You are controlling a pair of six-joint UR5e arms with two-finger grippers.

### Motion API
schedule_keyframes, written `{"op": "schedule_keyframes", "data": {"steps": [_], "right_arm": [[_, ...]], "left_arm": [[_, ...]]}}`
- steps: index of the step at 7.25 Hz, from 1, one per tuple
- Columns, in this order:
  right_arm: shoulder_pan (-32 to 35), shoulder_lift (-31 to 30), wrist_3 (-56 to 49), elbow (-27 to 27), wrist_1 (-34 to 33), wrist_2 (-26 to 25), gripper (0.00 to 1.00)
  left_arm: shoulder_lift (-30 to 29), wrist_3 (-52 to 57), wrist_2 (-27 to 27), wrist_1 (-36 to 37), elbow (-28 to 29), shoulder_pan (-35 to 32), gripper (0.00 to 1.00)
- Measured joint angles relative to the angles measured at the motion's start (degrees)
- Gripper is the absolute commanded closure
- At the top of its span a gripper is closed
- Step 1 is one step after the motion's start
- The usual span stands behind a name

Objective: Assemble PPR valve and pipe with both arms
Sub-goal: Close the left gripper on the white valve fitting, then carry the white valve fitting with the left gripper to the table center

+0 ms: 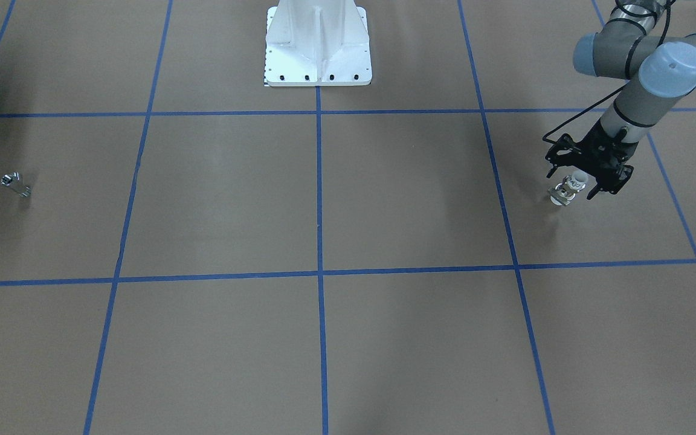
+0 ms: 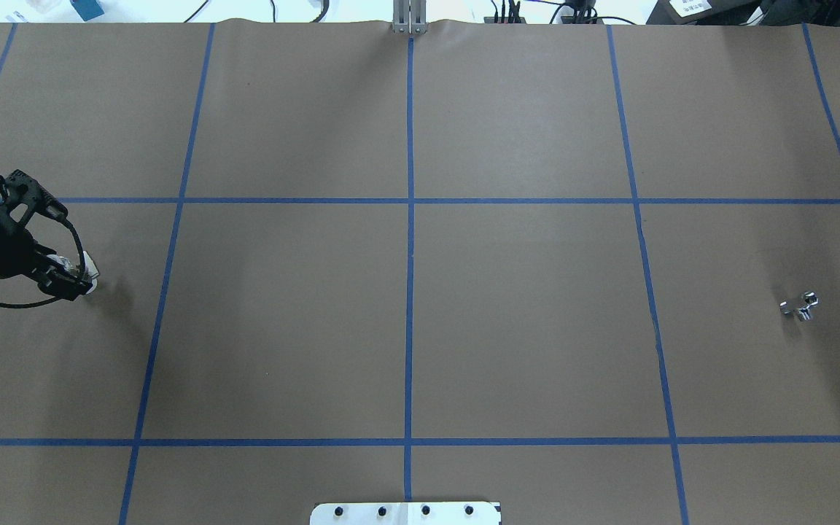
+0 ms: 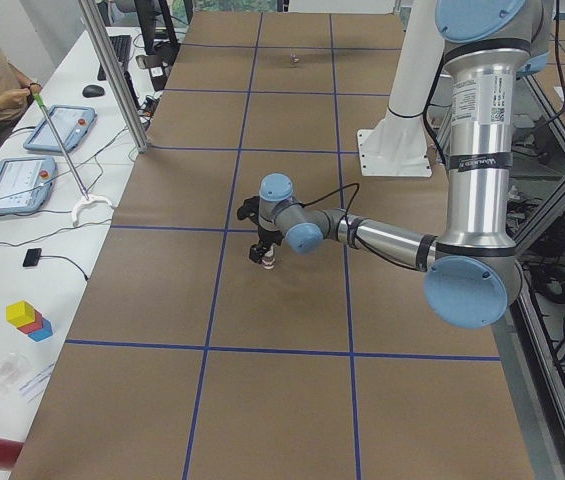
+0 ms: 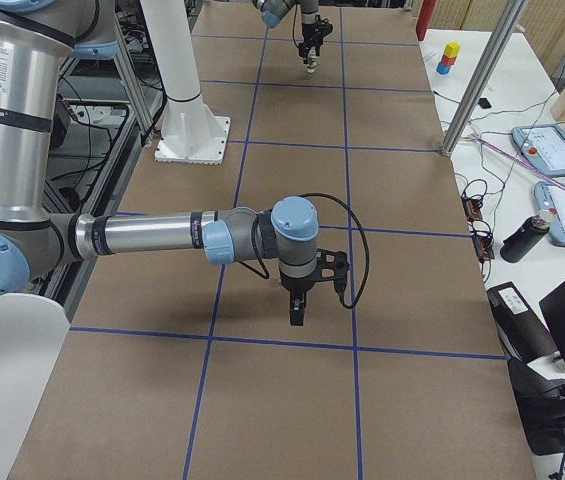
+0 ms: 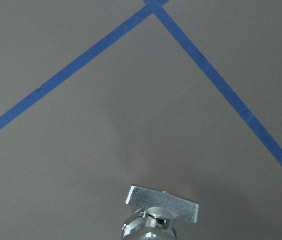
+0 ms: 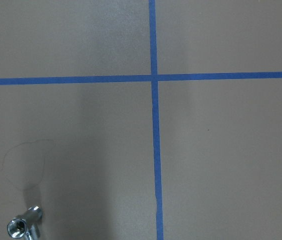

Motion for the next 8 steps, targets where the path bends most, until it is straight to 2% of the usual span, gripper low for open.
{"op": "schedule_keyframes", "data": {"steps": [2, 3, 6, 8], "right_arm": [[0.0, 0.0, 0.0, 0.0, 0.0, 0.06, 0.0], [0.0, 0.0, 0.0, 0.0, 0.0, 0.06, 0.0], [0.0, 0.0, 0.13, 0.0, 0.0, 0.07, 0.0], [0.0, 0.05, 0.22, 0.0, 0.0, 0.07, 0.0]], "left_arm": [[-0.06, 0.07, 0.01, -0.02, 0.29, 0.0, 0.89], [0.02, 0.06, -0.12, -0.02, -0.01, -0.06, 1.0], [0.24, -1.38, -1.3, 0.55, -3.07, -0.26, 1.0], [-1.93, -11.01, -2.39, 1.35, -5.13, -0.15, 1.0]]}}
